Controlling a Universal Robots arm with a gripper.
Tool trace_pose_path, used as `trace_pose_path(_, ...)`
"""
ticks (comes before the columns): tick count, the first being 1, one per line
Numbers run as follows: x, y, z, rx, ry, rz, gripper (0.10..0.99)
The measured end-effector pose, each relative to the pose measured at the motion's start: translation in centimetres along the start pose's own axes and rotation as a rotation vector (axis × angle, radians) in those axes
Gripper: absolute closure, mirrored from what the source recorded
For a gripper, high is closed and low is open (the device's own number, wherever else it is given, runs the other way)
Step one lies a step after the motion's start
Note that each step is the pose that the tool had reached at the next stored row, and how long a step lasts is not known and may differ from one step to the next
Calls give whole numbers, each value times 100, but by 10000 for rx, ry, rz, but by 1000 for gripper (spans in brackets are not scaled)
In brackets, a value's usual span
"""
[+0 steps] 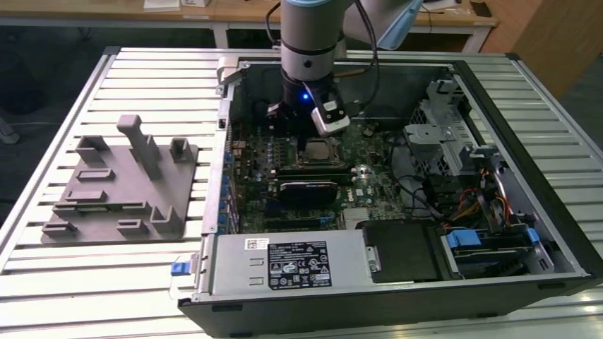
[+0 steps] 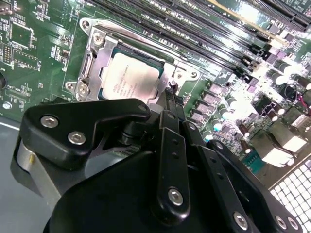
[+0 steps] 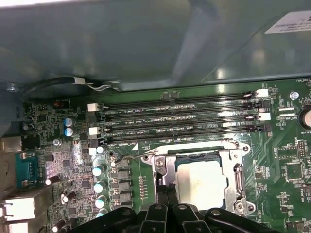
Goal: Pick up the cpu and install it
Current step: 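Close the cpu cover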
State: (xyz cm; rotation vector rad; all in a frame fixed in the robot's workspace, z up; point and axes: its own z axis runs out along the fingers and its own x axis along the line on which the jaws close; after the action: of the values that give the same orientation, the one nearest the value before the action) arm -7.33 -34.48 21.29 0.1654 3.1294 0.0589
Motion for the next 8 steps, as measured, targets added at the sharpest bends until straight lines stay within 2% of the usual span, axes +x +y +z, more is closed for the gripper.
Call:
trace_pose_path(3, -35, 4, -1, 3, 2, 0, 980)
trace_pose_path(8, -233, 24, 1, 2, 3, 1, 980)
